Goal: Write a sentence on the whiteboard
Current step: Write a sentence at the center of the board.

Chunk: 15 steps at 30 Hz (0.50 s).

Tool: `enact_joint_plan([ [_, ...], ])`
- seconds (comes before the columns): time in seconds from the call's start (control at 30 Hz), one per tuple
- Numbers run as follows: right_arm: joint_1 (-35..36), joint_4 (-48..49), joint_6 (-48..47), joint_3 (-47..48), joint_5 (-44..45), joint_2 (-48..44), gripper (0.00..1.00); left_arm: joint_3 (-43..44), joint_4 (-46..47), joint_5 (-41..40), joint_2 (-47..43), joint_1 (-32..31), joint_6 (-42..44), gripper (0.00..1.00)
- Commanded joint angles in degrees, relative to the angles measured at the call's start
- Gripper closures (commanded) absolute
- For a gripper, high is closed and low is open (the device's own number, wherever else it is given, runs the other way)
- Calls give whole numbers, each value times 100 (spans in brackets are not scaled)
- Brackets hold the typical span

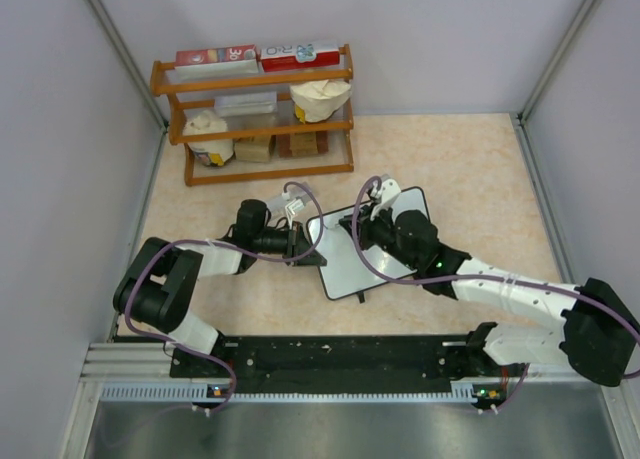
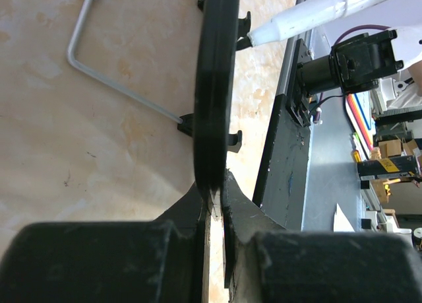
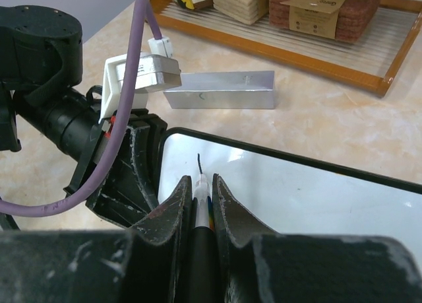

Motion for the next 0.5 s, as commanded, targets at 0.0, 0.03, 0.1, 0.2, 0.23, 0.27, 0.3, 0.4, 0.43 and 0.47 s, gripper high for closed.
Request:
enact_joint_plan([
  [0.0,68,43,4,-100,126,-176,100,-90,-3,7,-86,-32,182,100],
  [0.03,68,43,4,-91,117,-202,100,-90,-3,7,-86,-32,182,100],
  [0.1,68,43,30,-73,100,-264,100,-90,-3,7,-86,-32,182,100],
  [0.2,68,96,57,-65,21,-474,100,-90,-11,7,-77,-24,182,100],
  [0.23,68,166,100,-91,29,-623,100,-90,-11,7,-86,-32,182,100],
  [0.27,68,175,127,-91,47,-668,100,-90,-11,7,-86,-24,182,100],
  [0.3,68,184,136,-74,99,-712,100,-90,-20,7,-77,-32,182,100],
  [0.4,68,122,109,32,257,-660,100,-90,-12,7,-86,-24,182,100],
  [0.43,77,105,92,102,293,-634,100,-90,-11,7,-77,-23,182,100],
  [0.47,68,61,83,146,310,-538,100,-90,-11,7,-77,-32,182,100],
])
